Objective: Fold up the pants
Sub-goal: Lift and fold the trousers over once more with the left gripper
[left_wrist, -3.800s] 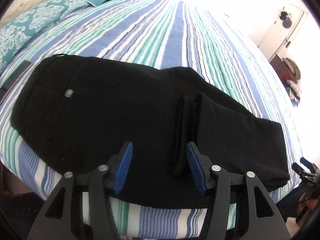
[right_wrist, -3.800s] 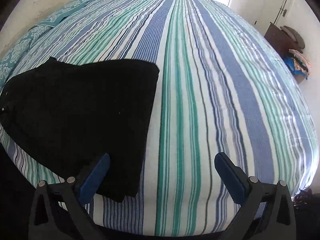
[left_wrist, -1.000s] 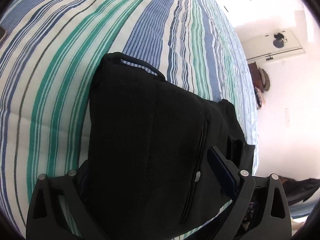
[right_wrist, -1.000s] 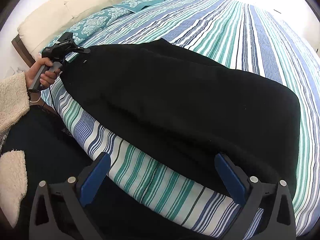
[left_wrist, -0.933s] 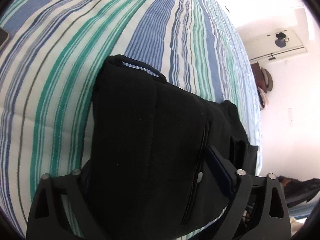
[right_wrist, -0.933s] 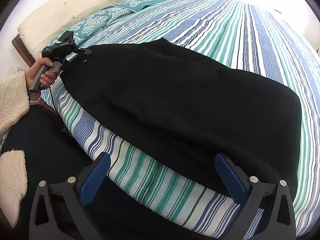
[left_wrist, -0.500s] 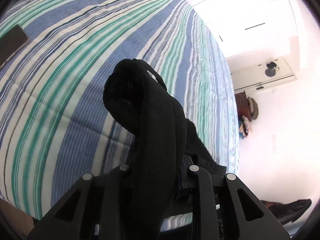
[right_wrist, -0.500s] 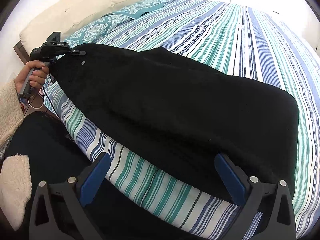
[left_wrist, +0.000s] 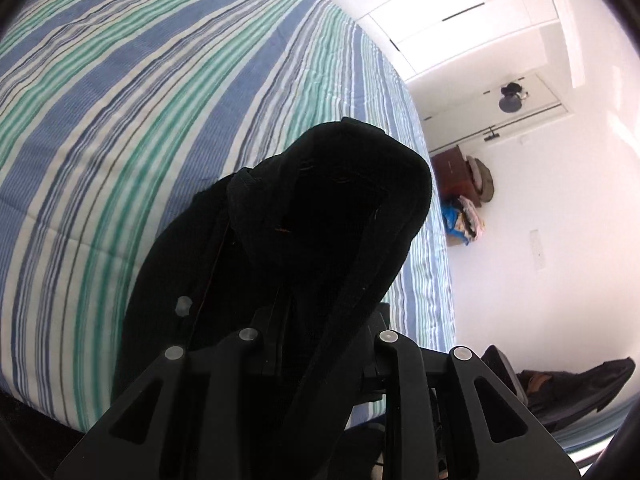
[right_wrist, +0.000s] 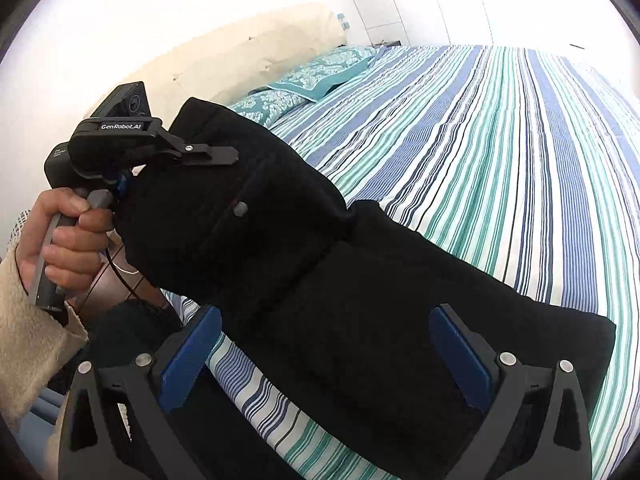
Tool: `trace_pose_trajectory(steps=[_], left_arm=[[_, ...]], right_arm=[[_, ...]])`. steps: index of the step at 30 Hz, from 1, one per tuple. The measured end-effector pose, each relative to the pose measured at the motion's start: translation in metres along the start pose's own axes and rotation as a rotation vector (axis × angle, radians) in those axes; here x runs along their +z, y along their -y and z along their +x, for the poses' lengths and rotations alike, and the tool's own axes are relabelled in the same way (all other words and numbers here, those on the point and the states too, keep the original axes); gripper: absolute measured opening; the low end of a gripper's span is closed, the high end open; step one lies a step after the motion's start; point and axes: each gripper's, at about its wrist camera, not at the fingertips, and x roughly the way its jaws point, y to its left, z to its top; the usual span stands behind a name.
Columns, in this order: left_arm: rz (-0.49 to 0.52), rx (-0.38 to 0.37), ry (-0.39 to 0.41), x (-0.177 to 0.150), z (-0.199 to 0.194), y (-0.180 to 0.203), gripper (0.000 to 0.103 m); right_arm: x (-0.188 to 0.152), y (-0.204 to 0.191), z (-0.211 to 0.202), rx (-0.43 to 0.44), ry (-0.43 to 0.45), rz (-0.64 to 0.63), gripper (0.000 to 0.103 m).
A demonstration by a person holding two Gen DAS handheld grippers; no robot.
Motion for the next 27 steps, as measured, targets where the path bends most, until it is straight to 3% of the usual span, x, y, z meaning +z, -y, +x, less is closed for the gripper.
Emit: trace_pose_trajectory(steps=[3, 7, 13, 15, 17, 20, 24, 27], left_arm=[[-0.003, 0.031, -0.037, -0.015, 0.036, 0.019, 0.022], [0.109, 0.137, -0.08, -0.039, 0.086, 0.058, 0.022], [0.161, 0.181, -0.119, -0.064, 0.129, 0.088, 0.023], [0.197, 0.233, -0.104, -0.068, 0.146, 0.097, 0.031], [0.218, 0.257, -0.166, -0.078, 0.17, 0.1, 0.056], [0.171, 0.156, -0.256, -0.088, 0.193, 0.097, 0.063], [0.175, -0.03, -0.219, -0.089, 0.147, 0.105, 0.065], [0.202, 0.012, -0.104, -0.076, 0.095, 0.088, 0.072]], right_arm=[[-0.011, 0.004, -0.002, 0.085, -0.044, -0.05, 0.103], [-0.026, 0.016, -0.006, 0.057, -0.081, -0.049, 0.103], [-0.054, 0.055, -0.065, -0.023, -0.03, 0.08, 0.103], [-0.064, 0.064, -0.088, -0.034, 0.005, 0.109, 0.103], [-0.074, 0.072, -0.101, -0.039, 0.031, 0.14, 0.103], [-0.082, 0.084, -0.105, -0.061, 0.034, 0.182, 0.103], [-0.091, 0.091, -0.106, 0.0, 0.021, 0.204, 0.103], [-0.101, 0.098, -0.098, 0.038, -0.009, 0.234, 0.103]])
